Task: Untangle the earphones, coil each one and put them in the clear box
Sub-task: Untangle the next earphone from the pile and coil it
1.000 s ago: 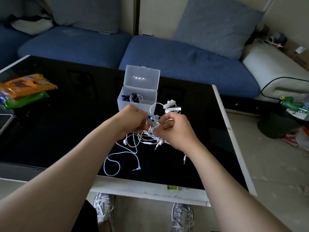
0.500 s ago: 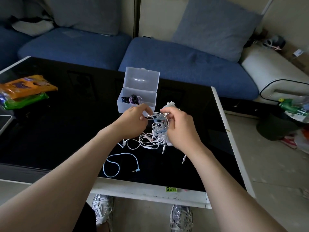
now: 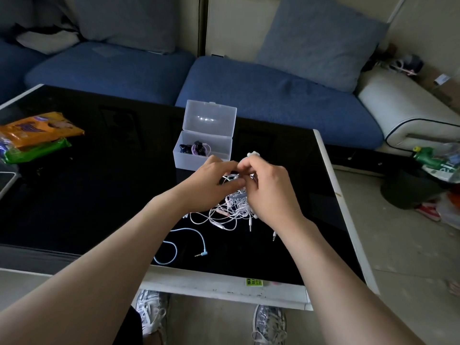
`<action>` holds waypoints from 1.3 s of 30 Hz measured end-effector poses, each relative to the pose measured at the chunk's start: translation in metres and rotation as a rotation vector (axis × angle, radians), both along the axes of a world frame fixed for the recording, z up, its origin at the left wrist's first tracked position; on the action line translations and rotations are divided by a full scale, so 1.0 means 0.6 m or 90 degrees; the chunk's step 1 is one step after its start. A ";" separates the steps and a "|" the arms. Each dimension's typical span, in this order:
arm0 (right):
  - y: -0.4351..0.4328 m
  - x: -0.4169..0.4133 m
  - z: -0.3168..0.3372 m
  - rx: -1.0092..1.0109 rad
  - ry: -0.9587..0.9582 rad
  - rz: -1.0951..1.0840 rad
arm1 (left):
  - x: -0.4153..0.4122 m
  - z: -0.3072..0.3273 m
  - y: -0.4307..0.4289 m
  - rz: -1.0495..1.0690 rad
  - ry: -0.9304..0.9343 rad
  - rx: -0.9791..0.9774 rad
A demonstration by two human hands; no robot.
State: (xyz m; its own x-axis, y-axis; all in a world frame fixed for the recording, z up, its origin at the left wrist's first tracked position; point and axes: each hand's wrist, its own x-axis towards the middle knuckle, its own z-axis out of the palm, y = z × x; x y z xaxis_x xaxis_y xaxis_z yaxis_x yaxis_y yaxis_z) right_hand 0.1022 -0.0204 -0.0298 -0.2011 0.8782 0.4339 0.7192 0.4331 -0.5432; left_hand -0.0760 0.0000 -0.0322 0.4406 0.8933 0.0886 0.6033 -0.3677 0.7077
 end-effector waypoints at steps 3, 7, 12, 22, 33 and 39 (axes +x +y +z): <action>-0.001 0.002 -0.002 0.044 0.042 0.000 | -0.001 0.008 0.004 0.012 -0.039 -0.022; -0.001 0.000 0.006 0.136 0.093 -0.059 | -0.011 -0.008 0.007 0.070 0.062 -0.061; 0.003 -0.016 0.027 0.093 0.344 -0.107 | -0.014 -0.012 0.007 0.132 0.082 -0.160; -0.007 -0.006 0.017 -0.230 -0.044 -0.192 | -0.009 -0.015 0.017 0.101 -0.009 0.008; 0.008 -0.009 -0.009 0.010 -0.337 -0.090 | -0.008 -0.022 0.012 0.048 0.135 0.048; 0.003 -0.025 0.050 -0.023 0.549 -0.241 | -0.014 -0.027 0.006 0.072 0.221 0.024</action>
State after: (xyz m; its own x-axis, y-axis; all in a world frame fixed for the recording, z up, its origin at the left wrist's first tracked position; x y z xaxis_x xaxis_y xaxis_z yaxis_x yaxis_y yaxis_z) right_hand 0.0870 -0.0189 0.0002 0.4787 0.8353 0.2704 0.1515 0.2248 -0.9626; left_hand -0.0845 0.0038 -0.0483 0.3488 0.9371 -0.0148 0.8436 -0.3071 0.4404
